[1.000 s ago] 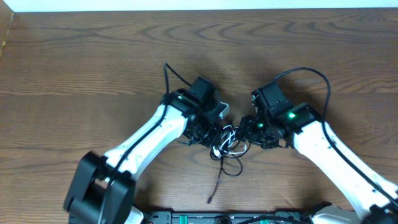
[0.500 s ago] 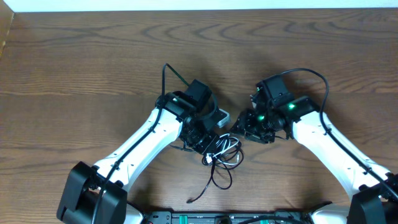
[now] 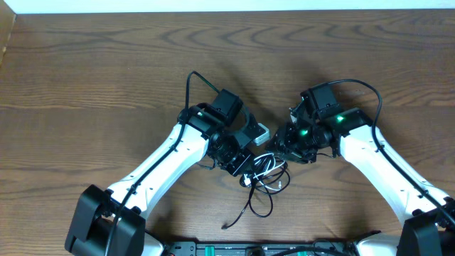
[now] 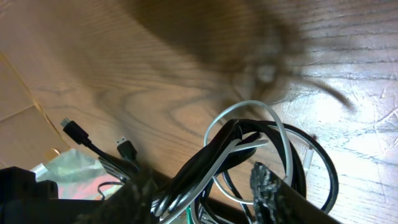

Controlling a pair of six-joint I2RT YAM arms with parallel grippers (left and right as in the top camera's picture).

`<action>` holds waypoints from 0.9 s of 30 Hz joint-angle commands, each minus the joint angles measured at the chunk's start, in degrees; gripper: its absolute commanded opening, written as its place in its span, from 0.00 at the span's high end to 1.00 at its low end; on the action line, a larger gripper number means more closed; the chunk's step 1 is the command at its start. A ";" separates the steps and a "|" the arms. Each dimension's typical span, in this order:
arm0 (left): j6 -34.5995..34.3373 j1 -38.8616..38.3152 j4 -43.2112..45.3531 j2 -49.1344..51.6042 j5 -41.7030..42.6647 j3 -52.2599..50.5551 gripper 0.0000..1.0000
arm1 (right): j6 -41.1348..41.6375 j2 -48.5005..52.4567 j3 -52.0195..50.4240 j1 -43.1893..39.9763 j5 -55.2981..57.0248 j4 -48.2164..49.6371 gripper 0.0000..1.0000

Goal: Untangle cables

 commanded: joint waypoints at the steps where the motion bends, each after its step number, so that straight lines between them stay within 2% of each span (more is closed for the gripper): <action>1: 2.86 -0.09 0.26 -0.44 3.23 -0.24 0.93 | 0.33 -0.07 0.22 -0.13 -1.36 -0.22 0.59; 5: 5.73 -0.09 0.28 -0.44 6.78 -0.24 0.93 | 0.33 -0.07 0.22 -0.13 -1.16 -0.22 0.59; 15: 5.75 -0.07 0.72 -0.44 6.99 -0.24 0.93 | 0.33 -0.07 0.22 -0.13 -1.18 -0.28 0.67; 23: 5.22 -0.07 2.21 -0.44 6.97 -0.24 0.93 | 0.31 -0.07 0.22 -0.13 -4.26 -0.68 0.66; 27: 2.84 -0.07 4.04 -0.44 6.95 -0.24 0.93 | 0.33 -0.07 0.22 -0.13 -4.57 -0.66 0.67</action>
